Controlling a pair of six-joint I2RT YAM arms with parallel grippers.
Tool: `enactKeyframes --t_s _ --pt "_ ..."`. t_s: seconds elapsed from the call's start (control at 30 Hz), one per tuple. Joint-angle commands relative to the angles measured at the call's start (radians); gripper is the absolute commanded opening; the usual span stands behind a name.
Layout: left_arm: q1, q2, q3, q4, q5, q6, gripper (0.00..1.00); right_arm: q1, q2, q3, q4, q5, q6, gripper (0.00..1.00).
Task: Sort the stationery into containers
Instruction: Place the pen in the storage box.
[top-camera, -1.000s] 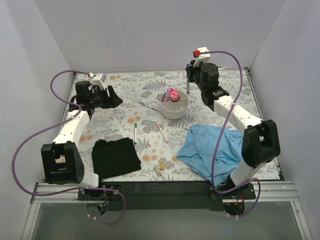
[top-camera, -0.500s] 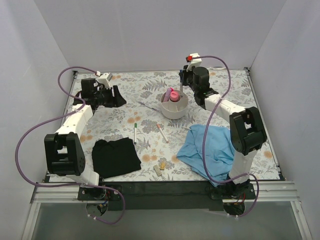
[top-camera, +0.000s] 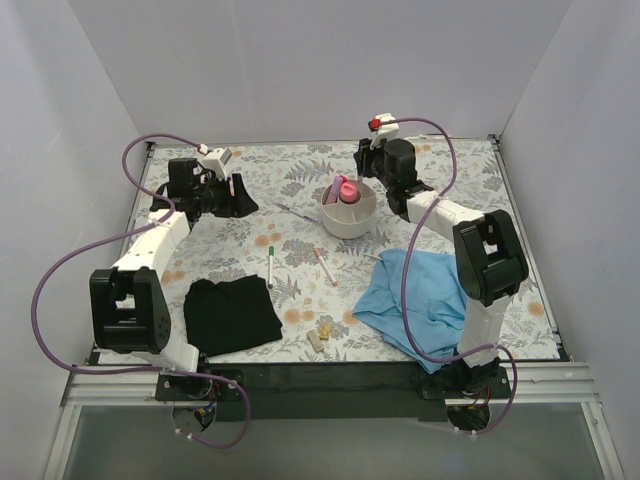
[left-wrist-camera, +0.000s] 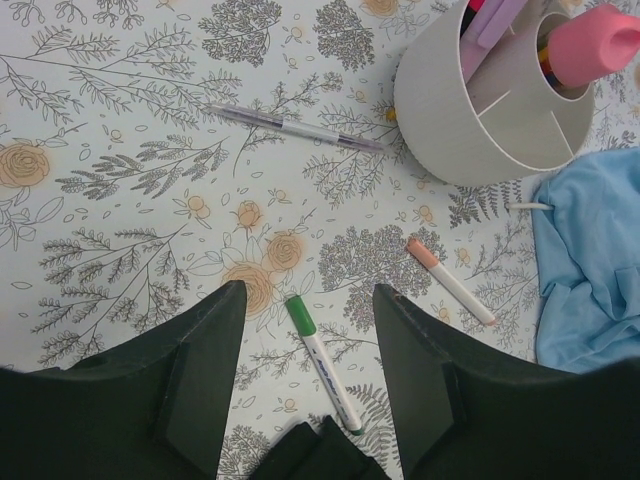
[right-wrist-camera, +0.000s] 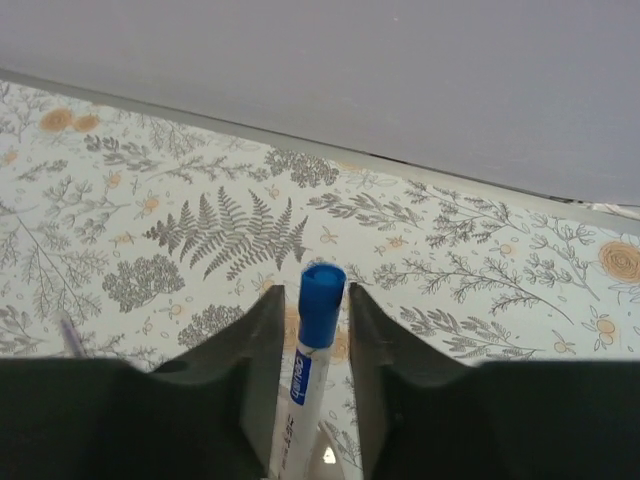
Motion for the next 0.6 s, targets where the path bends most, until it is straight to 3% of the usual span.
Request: enactKeyframes --t_s 0.0,0.13,0.27,0.37,0.4,0.47,0.5,0.57 --pt "0.001 -0.091 -0.034 0.011 0.010 -0.007 0.53 -0.002 -0.088 -0.035 0.015 -0.024 -0.028 0.46" --pt "0.001 -0.148 -0.091 0.034 0.015 -0.026 0.53 0.000 -0.136 -0.059 -0.045 0.003 -0.014 0.56" --pt "0.001 -0.218 -0.132 0.050 0.026 -0.038 0.53 0.000 -0.254 -0.063 -0.100 0.005 -0.029 0.58" --pt "0.001 -0.295 -0.163 0.063 -0.026 -0.049 0.54 0.003 -0.352 -0.027 -0.175 -0.064 -0.103 0.64" --pt "0.001 -0.310 -0.172 0.069 -0.054 -0.066 0.55 0.009 -0.374 -0.015 -0.274 -0.113 -0.150 0.65" --pt "0.001 -0.353 -0.192 0.070 -0.118 -0.113 0.57 0.023 -0.406 0.047 -0.432 -0.265 -0.215 0.87" --pt "0.002 -0.370 -0.200 0.066 -0.152 -0.133 0.57 0.053 -0.408 0.075 -0.617 -0.277 -0.224 0.91" --pt "0.002 -0.431 -0.229 0.056 -0.184 -0.155 0.59 0.089 -0.397 0.121 -0.800 -0.280 -0.209 0.95"
